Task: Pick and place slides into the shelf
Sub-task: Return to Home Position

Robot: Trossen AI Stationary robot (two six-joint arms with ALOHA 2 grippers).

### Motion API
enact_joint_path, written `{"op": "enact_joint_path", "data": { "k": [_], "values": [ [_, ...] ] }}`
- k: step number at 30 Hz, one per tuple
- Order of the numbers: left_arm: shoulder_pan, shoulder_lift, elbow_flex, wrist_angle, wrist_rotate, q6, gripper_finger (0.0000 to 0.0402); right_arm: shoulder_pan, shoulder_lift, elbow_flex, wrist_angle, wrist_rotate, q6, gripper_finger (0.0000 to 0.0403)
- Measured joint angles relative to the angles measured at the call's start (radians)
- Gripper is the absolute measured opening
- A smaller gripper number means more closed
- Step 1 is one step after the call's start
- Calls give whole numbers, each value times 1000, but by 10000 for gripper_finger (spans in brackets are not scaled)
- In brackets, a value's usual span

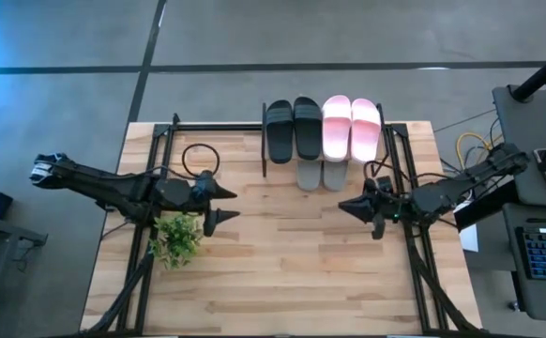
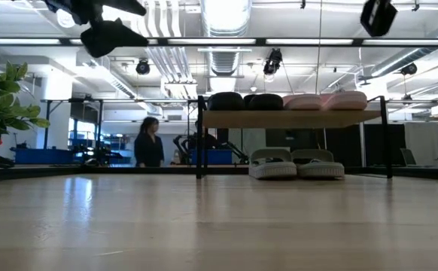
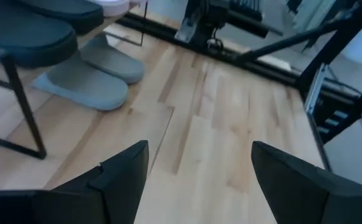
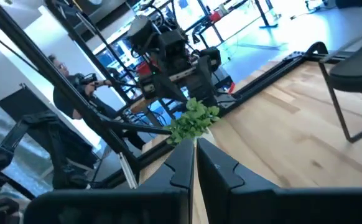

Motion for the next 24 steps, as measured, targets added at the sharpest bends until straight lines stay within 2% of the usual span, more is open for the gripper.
{"op": "enact_joint_path", "data": {
  "k": [7, 10, 14, 17, 19, 24],
  "values": [
    [19, 19, 0, 205, -1, 13, 270, -2, -153, -118, 57, -96, -66, 13],
    [44, 27, 0, 271, 32, 32, 270, -2, -211, -149, 77, -126, -116, 13],
    [100, 40, -4, 320, 191, 34, 270, -3, -275, -167, 77, -155, -169, 13],
    [137, 58, -5, 383, 351, 36, 270, -2, -310, -177, 76, -225, -208, 13],
    [149, 77, -6, 449, 417, 47, 270, -2, -339, -183, 75, -275, -223, 13],
    [156, 115, -8, 567, 454, 60, 270, -2, -407, -218, 77, -328, -228, 13]
  ]
}}
